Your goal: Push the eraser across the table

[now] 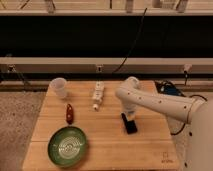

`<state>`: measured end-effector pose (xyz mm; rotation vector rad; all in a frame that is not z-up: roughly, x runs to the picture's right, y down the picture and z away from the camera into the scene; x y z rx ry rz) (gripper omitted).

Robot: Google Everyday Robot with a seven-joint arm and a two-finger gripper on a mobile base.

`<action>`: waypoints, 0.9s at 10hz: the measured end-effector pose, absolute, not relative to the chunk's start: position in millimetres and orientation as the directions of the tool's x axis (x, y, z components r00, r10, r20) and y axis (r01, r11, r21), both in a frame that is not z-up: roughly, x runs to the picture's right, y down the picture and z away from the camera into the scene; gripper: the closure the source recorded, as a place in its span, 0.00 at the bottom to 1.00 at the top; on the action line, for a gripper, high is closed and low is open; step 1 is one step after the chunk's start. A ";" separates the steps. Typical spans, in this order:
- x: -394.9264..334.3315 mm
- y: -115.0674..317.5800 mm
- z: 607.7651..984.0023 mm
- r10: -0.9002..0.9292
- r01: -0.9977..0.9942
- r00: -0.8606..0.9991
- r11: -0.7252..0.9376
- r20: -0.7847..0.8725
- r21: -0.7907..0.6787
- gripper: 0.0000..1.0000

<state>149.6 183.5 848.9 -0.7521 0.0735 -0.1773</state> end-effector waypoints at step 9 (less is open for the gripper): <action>151.5 185.8 848.9 -0.196 0.143 0.981 0.715 0.000 -0.685 1.00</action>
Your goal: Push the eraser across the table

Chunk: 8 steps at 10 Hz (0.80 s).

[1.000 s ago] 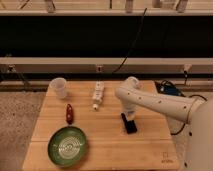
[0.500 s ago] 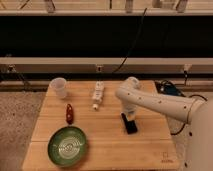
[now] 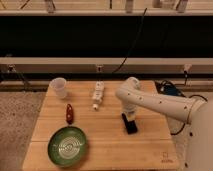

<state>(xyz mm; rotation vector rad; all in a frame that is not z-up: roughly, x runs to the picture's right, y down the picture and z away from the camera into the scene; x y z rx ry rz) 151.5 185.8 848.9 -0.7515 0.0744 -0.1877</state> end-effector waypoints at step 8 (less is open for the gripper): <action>153.8 188.1 845.9 -0.201 0.143 0.980 0.714 -0.004 -0.686 1.00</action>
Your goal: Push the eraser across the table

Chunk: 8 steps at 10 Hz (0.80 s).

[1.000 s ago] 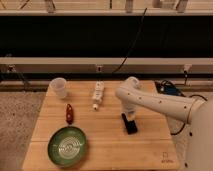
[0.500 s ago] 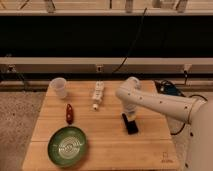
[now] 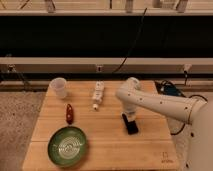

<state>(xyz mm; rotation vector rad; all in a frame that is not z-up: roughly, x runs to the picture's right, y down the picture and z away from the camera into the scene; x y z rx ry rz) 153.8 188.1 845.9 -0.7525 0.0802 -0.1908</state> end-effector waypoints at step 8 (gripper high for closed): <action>158.5 191.1 845.8 -0.200 0.144 0.980 0.715 -0.002 -0.684 1.00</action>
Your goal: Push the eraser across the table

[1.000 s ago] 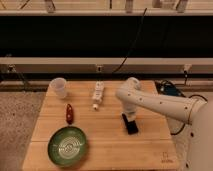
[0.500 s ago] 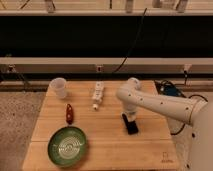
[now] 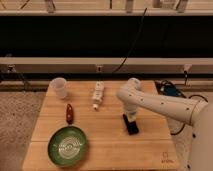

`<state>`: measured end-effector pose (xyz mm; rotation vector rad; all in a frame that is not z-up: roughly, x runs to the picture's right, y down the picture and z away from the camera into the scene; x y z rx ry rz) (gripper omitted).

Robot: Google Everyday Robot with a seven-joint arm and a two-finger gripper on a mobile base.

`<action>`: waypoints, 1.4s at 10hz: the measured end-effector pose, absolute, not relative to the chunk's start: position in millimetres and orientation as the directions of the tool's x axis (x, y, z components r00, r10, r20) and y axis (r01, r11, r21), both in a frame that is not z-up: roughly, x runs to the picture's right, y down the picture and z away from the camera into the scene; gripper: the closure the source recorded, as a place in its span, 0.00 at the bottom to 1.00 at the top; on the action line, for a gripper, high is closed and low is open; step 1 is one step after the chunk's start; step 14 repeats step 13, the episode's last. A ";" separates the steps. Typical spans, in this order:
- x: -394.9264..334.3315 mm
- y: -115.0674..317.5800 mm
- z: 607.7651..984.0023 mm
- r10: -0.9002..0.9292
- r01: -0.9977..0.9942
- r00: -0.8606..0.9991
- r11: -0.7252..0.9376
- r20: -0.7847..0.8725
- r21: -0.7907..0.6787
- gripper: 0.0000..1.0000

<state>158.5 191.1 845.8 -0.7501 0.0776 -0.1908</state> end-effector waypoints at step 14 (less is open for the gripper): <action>163.8 196.8 838.9 -0.216 0.159 0.976 0.710 0.004 -0.686 1.00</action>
